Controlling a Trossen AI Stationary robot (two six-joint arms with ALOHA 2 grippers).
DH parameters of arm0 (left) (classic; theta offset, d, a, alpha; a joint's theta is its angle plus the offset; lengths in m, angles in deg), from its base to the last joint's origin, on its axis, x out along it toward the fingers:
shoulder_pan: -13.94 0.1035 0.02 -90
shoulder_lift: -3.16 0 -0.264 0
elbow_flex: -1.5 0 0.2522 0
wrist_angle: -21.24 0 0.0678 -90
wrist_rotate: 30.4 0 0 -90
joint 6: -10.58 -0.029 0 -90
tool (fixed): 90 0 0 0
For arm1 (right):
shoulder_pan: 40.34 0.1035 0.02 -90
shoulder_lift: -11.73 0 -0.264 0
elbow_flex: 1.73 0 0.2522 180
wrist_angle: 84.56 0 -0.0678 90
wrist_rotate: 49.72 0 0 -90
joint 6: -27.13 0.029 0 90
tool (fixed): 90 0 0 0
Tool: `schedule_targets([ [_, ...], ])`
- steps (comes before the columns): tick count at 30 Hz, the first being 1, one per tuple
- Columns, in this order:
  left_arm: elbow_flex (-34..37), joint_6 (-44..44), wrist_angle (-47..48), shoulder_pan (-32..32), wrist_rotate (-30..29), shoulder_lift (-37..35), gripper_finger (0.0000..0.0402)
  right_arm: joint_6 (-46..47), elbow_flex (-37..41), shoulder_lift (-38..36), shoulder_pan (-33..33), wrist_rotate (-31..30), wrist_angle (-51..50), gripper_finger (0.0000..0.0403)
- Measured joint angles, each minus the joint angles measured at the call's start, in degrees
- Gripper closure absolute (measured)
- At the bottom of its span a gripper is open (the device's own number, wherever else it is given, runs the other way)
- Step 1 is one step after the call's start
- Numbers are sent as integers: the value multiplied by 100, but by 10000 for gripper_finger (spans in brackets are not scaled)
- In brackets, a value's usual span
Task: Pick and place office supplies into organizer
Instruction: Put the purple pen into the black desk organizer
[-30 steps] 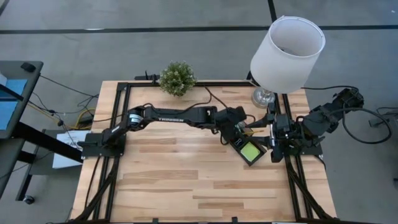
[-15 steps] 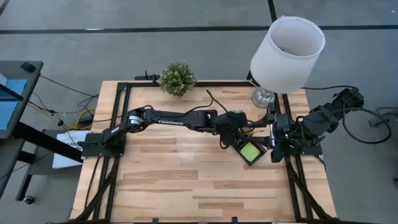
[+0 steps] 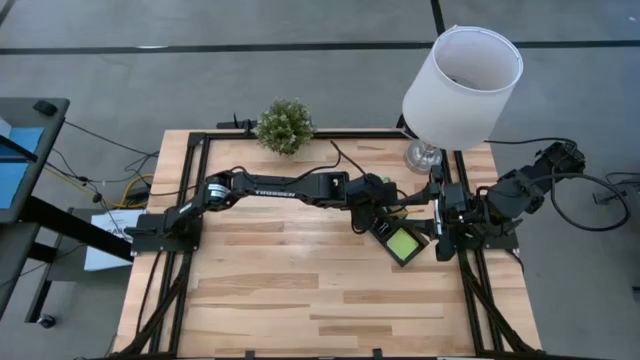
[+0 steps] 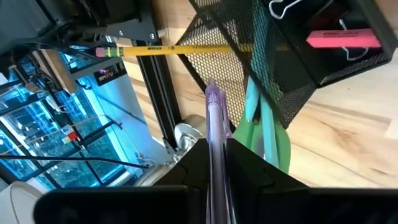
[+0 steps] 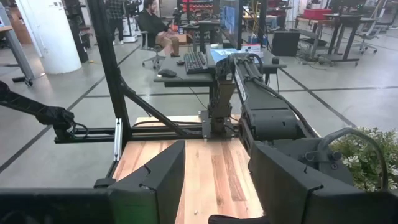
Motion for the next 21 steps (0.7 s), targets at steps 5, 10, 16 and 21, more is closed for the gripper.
schedule_targets([
  [5, 0, -180, -77, 29, 66, 0, 370, 0, 0, 0, -1, 0, 0, 228],
  [10, 0, -281, -61, 19, 35, 0, 348, 0, 0, 0, 0, 0, 0, 228],
  [16, 0, -200, -63, 32, 105, 0, 322, 0, 0, 0, -2, 0, 0, 228],
  [21, 0, 140, -70, 39, 409, 0, 309, 0, 0, 0, 0, 0, 0, 228],
])
